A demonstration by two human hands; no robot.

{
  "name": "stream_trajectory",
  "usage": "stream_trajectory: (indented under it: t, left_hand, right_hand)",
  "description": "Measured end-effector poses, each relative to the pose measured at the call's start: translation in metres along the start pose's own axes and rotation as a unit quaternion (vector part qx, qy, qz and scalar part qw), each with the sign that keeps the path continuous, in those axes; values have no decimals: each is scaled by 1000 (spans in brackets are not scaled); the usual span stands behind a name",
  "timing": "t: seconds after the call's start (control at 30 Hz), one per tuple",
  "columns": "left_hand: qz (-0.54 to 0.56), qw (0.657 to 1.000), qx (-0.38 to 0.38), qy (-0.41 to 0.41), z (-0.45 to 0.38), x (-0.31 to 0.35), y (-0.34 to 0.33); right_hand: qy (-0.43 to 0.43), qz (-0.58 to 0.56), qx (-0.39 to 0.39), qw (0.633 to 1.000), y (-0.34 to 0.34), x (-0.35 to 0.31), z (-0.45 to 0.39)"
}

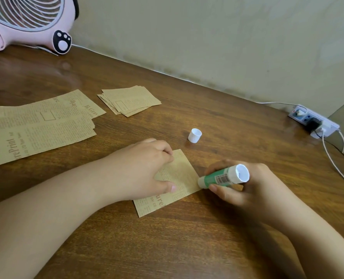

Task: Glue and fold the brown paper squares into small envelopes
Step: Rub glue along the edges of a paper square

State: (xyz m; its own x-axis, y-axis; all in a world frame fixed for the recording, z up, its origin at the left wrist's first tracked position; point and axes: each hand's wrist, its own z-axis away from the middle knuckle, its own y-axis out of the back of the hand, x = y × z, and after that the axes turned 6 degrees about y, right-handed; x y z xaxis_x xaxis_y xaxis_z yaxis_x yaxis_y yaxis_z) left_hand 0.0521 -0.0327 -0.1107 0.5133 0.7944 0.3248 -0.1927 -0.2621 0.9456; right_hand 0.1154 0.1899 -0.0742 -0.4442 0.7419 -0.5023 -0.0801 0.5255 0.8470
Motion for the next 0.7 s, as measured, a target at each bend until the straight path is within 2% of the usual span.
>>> stream_trajectory:
  t: [0.1,0.17,0.3,0.43,0.53,0.7]
  left_hand:
    - [-12,1000,-7,11,2,2,0]
    - [-39,999,-6,19,4,6,0]
    - [-158,985,25,58,14,28,-2]
    - [-219,969,50,103,22,59,-8]
    - [-213,969,68,108,25,64,-13]
    - [-173,975,110,89,26,53,-18]
  right_hand:
    - [-18,-35,24,999,-1,2,5]
    - [-42,-70,83,993,-4,4,7]
    - [-91,-102,170,976,-11,7,3]
    - [-135,-104,201,965,-14,8,-4]
    - [-128,-114,198,965,-14,6,-8]
    - [-113,-59,176,976,-17,10,-20]
